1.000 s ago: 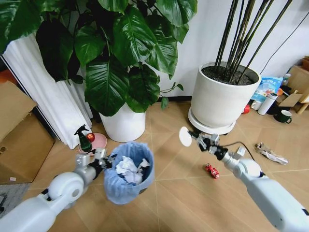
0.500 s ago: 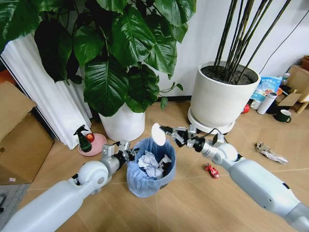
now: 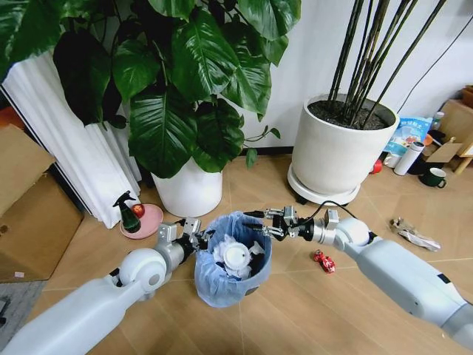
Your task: Pick up the trash bin and place the garbage on the floor into it.
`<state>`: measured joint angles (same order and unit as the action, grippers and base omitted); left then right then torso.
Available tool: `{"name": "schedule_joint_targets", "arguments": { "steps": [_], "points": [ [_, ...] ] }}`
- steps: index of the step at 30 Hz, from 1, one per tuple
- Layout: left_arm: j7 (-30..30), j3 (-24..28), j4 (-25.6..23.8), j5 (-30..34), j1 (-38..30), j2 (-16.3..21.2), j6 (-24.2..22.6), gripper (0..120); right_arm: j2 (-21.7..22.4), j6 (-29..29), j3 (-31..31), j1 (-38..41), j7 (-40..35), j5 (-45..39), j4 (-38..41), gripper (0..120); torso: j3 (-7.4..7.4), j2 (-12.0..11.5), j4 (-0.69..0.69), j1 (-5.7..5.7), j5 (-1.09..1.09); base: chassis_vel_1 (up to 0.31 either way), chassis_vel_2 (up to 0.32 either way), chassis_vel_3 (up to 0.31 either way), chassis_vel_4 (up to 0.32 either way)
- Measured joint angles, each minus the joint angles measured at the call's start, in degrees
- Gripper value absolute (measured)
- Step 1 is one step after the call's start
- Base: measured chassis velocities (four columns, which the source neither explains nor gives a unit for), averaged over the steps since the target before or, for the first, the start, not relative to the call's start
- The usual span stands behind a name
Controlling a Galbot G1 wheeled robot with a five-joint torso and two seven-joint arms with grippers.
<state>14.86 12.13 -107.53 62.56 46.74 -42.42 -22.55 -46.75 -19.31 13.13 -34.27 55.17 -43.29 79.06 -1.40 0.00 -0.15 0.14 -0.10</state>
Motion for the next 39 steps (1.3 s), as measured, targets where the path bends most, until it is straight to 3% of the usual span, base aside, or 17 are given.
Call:
{"name": "schedule_joint_targets", "arguments": {
  "steps": [4, 6, 8, 10, 14, 20, 30, 39],
  "points": [
    [-0.2, -2.3, -0.2, -1.1, 1.8, 0.4, 0.0, 0, 0.2, 0.7, -6.5, -4.3, -4.8, 0.4, 0.1, 63, 0.00, 0.0, 0.03, -0.01, -0.01, 0.000, 0.000, 0.000, 0.000],
    [-0.8, -5.2, -1.0, -2.4, 4.0, 0.9, 0.1, 0, 0.0, 3.1, -12.6, -9.0, -10.7, 2.2, 0.1, 75, 0.00, 0.0, -0.05, 0.00, -0.03, 0.000, 0.000, 0.000, 0.000],
    [-0.9, -6.2, -1.4, -2.6, 4.8, 1.1, 0.1, 0, -0.1, 3.4, -13.5, -9.7, -11.6, 2.7, -0.1, 76, 0.00, 0.0, -0.05, 0.00, -0.03, 0.000, 0.000, 0.000, 0.000],
    [-1.2, -9.6, -2.0, -3.5, 7.9, 2.0, 0.5, 0, -0.5, 4.6, -19.3, -15.8, -17.1, 5.7, -1.4, 89, 0.01, 0.0, 0.00, -0.01, 0.06, 0.000, 0.000, 0.000, 0.000],
    [-1.5, -11.3, -2.4, -3.7, 9.3, 2.6, 0.6, 0, -0.8, 5.4, -26.3, -22.3, -23.6, 11.2, -3.0, 99, 0.01, 0.0, 0.00, -0.01, -0.03, 0.000, 0.000, 0.000, 0.000],
    [-1.6, -12.5, -3.5, -3.7, 10.3, 2.8, 0.7, 0, -3.4, 5.1, -34.0, -28.0, -26.8, 20.0, -10.2, 100, 0.01, 0.0, -0.03, -0.01, 0.00, 0.000, 0.000, 0.000, 0.000],
    [-1.8, -16.6, -4.8, -5.1, 15.3, 3.3, 1.0, 0, -9.1, -0.5, -39.0, -26.3, -22.2, 30.0, -24.6, 100, 0.01, 0.0, 0.02, -0.01, -0.01, 0.000, 0.000, 0.000, 0.000],
    [-1.8, -17.1, -4.9, -5.7, 16.3, 2.8, 1.2, 0, -11.4, -1.7, -40.2, -24.7, -21.3, 35.3, -29.3, 100, 0.01, 0.0, 0.00, -0.01, 0.00, 0.000, 0.000, 0.000, 0.000]
  ]
}}
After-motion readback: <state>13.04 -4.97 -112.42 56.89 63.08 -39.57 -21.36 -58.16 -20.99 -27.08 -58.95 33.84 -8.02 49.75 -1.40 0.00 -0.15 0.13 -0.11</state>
